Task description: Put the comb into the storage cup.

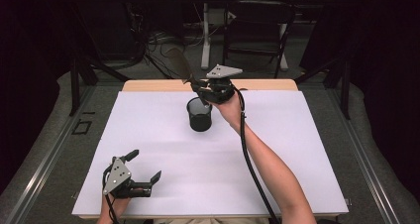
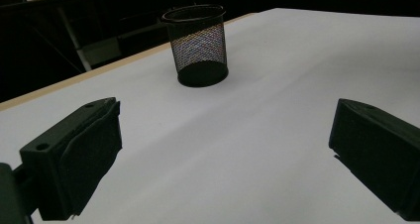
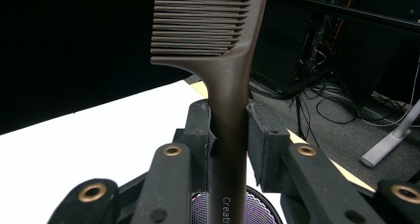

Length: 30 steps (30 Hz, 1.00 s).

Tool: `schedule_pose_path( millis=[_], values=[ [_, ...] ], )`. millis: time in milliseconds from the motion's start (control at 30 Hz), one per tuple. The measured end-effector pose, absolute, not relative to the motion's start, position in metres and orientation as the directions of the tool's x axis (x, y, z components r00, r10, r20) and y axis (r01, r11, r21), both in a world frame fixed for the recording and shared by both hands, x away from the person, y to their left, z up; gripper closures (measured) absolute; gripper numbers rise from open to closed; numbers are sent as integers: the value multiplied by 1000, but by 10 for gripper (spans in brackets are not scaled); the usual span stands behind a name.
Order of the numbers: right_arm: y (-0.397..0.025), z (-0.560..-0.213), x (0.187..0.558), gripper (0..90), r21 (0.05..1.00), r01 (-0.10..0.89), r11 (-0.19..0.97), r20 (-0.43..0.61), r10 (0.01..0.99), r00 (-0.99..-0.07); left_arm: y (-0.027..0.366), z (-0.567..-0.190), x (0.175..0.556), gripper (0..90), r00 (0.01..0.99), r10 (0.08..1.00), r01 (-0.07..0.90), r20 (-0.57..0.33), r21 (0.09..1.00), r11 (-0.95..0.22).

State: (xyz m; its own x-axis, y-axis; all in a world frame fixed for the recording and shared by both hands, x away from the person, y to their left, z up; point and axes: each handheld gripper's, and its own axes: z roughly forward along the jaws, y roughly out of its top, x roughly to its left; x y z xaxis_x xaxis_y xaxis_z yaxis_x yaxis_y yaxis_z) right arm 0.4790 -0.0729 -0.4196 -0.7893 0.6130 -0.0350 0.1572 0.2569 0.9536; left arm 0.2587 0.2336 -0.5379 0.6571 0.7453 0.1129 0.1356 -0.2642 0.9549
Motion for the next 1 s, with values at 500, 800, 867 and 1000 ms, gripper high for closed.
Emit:
schedule_pose_path(
  millis=[500,800,867,1000],
  values=[
    [-71,-423,483,727,954,160,254,-36,624,-780,233,-538,258,0,658,744,132,118,954,-268],
    [-68,-424,483,726,960,140,242,-43,623,-781,233,-538,258,0,657,744,132,119,954,-269],
    [-67,-425,483,727,960,135,247,-51,625,-779,233,-538,258,0,658,743,130,120,954,-270],
    [-67,-427,486,727,959,140,245,-47,628,-777,234,-538,258,0,657,745,131,118,955,-267]
  ],
)
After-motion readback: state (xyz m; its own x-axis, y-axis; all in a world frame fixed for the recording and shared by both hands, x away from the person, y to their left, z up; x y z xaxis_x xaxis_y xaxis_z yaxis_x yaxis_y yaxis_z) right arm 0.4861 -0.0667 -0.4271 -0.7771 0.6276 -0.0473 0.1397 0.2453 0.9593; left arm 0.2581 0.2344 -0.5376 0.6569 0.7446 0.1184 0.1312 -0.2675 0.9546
